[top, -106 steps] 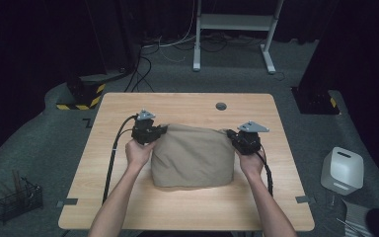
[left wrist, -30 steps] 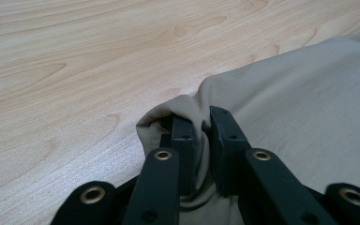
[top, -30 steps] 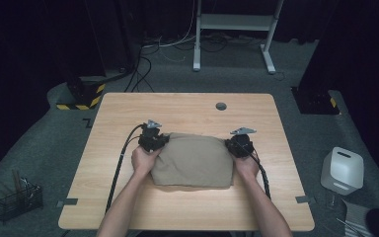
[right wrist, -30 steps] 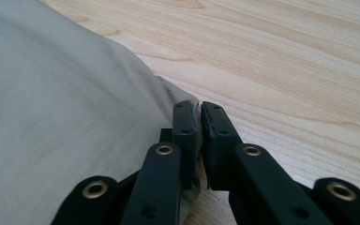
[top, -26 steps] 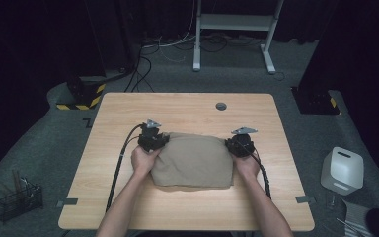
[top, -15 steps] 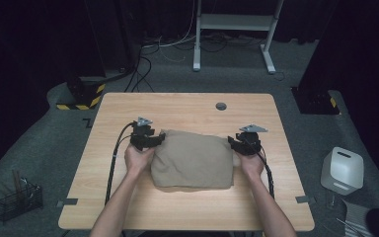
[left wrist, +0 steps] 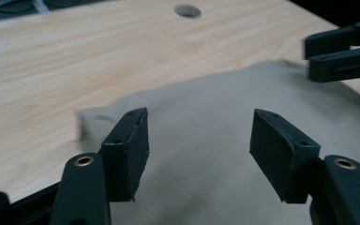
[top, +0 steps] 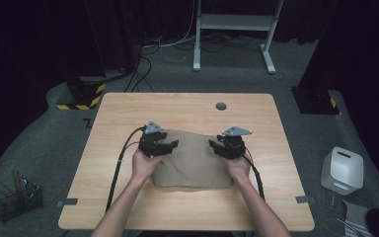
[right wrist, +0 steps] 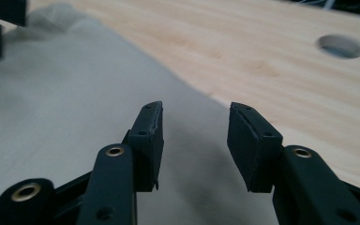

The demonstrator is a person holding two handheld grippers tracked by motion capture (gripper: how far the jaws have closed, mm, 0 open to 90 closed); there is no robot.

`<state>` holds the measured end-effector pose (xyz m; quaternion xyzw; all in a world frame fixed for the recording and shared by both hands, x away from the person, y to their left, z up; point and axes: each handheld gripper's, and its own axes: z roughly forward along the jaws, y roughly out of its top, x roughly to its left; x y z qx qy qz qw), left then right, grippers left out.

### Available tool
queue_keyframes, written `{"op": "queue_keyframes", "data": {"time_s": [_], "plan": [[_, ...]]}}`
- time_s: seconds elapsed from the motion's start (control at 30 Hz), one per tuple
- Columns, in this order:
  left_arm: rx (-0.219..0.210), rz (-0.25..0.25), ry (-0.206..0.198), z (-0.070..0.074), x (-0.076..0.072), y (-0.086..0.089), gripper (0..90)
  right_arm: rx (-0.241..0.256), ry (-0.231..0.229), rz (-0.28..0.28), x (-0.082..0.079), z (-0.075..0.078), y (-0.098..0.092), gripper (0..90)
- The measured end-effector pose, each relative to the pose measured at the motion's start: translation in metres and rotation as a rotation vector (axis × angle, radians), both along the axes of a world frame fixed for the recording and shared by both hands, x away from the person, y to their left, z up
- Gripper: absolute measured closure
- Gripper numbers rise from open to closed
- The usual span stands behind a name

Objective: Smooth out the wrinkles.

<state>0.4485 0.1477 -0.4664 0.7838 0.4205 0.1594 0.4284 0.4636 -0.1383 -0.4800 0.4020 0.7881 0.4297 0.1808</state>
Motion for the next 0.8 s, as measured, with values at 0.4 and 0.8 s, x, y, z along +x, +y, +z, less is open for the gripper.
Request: {"op": "queue_keyframes", "data": {"time_s": [0.4,0.8], "plan": [[0.010,0.055,0.028,-0.028,0.000,0.014,38.5,-0.019,0.105,-0.087,0.003,-0.042,-0.034,53.2],[0.017,0.057,-0.021,-0.011,-0.041,0.026,35.3,-0.046,-0.001,-0.063,-0.031,-0.019,-0.036,51.7]]}}
